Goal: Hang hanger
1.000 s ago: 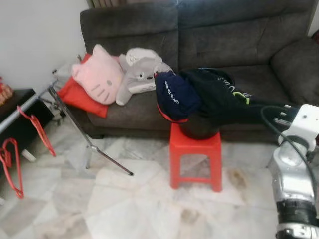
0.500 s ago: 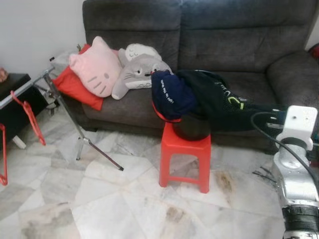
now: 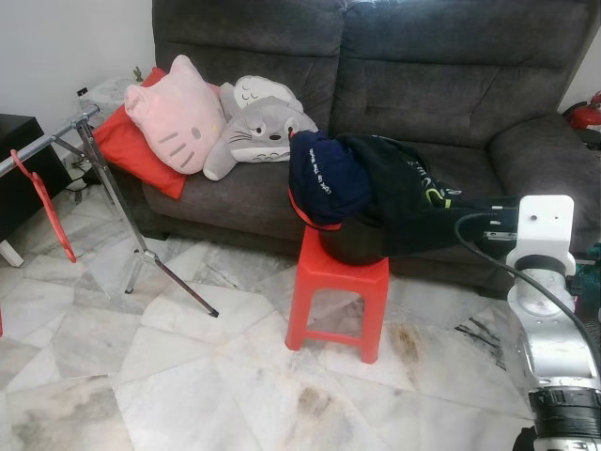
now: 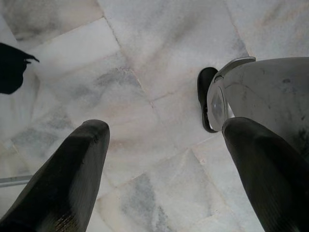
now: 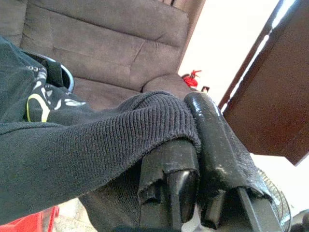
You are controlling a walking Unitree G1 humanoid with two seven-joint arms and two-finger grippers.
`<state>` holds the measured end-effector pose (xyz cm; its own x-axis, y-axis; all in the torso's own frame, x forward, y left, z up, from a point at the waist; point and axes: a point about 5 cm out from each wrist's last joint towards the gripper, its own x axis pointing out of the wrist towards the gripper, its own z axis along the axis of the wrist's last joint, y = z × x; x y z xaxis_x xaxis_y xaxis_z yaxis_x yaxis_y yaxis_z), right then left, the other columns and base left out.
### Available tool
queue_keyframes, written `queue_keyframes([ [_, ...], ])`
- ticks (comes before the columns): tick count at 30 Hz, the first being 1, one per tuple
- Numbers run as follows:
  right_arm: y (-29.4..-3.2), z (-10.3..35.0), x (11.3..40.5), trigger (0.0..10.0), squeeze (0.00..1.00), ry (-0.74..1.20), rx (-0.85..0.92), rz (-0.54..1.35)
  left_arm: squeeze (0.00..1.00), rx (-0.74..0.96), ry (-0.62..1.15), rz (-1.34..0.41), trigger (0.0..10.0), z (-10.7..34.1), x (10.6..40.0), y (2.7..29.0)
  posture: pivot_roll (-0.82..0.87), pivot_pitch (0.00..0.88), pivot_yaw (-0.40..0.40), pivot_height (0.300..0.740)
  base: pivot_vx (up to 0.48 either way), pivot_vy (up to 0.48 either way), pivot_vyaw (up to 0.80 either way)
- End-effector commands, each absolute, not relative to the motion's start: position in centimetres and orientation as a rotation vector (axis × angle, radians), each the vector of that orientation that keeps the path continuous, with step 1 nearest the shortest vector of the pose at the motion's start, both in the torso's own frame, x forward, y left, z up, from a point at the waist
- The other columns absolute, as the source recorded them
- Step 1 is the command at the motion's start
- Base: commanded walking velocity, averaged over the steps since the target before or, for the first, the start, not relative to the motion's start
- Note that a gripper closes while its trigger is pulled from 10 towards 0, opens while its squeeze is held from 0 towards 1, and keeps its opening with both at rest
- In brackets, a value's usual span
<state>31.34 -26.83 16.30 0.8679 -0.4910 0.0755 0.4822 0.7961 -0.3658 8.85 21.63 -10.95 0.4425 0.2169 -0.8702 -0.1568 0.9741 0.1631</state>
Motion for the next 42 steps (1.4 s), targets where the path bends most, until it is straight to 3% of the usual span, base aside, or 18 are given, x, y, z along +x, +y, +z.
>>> queue_keyframes([
  [1, -28.4, 15.8, 30.3, 10.0, 0.0, 0.054, -0.353, -0.61, 0.0, 0.046, 1.083, 0.234, 10.0, -11.0, 8.9, 21.2, -0.27, 0.0, 0.003, 0.74, 0.0, 0.0, 0.0],
  [8, -33.2, 11.9, 26.3, 10.0, 0.0, 0.236, -0.476, -0.723, 0.0, 0.051, 1.084, 0.234, 10.0, -10.9, 9.0, 21.5, -0.28, 0.0, 0.021, 0.74, 0.0, 0.0, 0.0],
  [20, -32.5, 5.5, 22.9, 10.0, 0.0, 0.531, -0.876, -0.362, 0.0, 0.026, 1.073, 0.23, 10.0, -10.9, 9.1, 21.5, -0.28, 0.0, 0.019, 0.74, 0.0, 0.0, 0.0],
  [25, -32.5, 4.9, 22.6, 10.0, 0.0, 0.555, -0.911, -0.324, 0.0, 0.023, 1.072, 0.23, 10.0, -10.9, 9.1, 21.5, -0.28, 0.0, 0.019, 0.74, 0.0, 0.0, 0.0],
  [28, -29.5, -0.1, 20.6, 10.0, 0.0, 0.793, -0.907, 0.057, 0.0, 0.022, 1.072, 0.224, 10.0, -10.9, 9.2, 21.5, -0.28, 0.0, 0.021, 0.74, 0.0, 0.0, 0.0],
  [30, -28.3, -1.6, 19.5, 10.0, 0.0, 0.867, -0.923, 0.208, 0.0, 0.02, 1.072, 0.224, 10.0, -10.9, 9.3, 21.5, -0.28, 0.0, 0.022, 0.74, 0.0, 0.0, 0.0],
  [42, -26.1, -5.2, 15.1, 10.0, 0.0, 1.176, -0.874, 0.659, 0.0, 0.021, 1.072, 0.221, 10.0, -10.9, 9.4, 21.5, -0.27, 0.0, 0.028, 0.74, 0.0, 0.0, 0.0],
])
